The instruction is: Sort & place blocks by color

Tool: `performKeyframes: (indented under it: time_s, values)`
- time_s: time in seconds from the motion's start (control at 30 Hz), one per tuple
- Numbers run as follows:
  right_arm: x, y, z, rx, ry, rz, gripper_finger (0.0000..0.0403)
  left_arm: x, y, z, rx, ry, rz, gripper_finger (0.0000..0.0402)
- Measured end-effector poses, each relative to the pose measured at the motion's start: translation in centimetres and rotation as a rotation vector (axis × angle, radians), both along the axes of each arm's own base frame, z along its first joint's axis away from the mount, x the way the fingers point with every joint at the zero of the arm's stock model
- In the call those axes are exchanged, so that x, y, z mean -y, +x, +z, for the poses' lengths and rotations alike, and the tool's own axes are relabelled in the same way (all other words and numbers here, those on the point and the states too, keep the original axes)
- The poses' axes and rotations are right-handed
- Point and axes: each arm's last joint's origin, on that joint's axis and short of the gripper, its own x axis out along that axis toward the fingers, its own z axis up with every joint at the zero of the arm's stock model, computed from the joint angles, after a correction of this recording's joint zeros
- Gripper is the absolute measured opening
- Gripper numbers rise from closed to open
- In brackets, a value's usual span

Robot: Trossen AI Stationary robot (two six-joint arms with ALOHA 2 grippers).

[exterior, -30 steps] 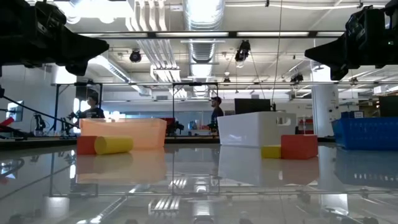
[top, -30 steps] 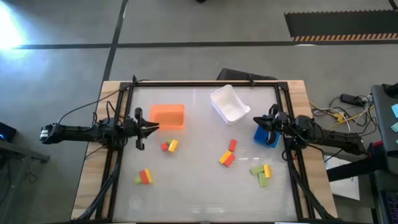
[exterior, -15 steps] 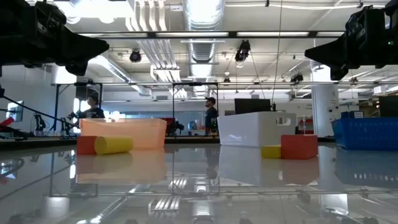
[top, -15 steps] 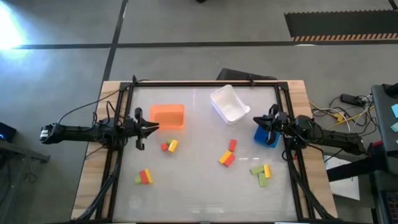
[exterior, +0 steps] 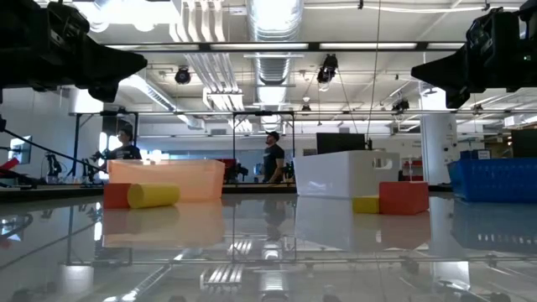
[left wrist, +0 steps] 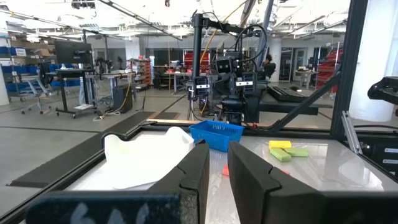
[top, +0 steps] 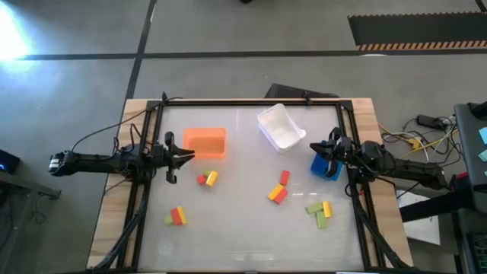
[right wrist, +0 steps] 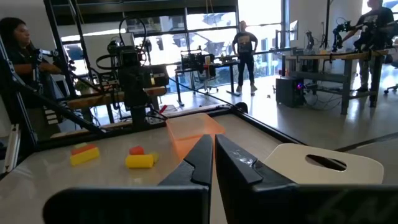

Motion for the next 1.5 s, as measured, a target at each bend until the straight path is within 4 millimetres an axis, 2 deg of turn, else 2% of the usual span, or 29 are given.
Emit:
performKeyframes:
  time_s: [0.37, 0.6, 0.77, 1.17, 1.5]
  values:
    - [0.0, 0.0, 0.0, 0.002, 0.009, 0.001, 0.0009, 0.0, 0.0, 0.0, 0.0, 0.0, 0.0, 0.0042]
    - [0.0, 0.0, 0.0, 0.052, 0.208, 0.019, 0.0009, 0.0, 0.0, 0.1, 0.01, 0.0, 0.0, 0.0042]
    - [0.0, 0.0, 0.0, 0.071, 0.283, 0.026, 0.0009, 0.0, -0.2, 1.1, 0.12, 0.0, 0.0, 0.0042]
    - [0.0, 0.0, 0.3, 0.103, 0.283, 0.029, 0.0009, 0.0, -0.9, 3.3, 0.361, 0.002, -0.001, 0.0042]
    - [-0.1, -0.7, 2.9, 0.352, 0.16, 0.056, 0.0009, 0.0, -1.1, 3.7, 0.419, -0.096, -0.031, 0.0042]
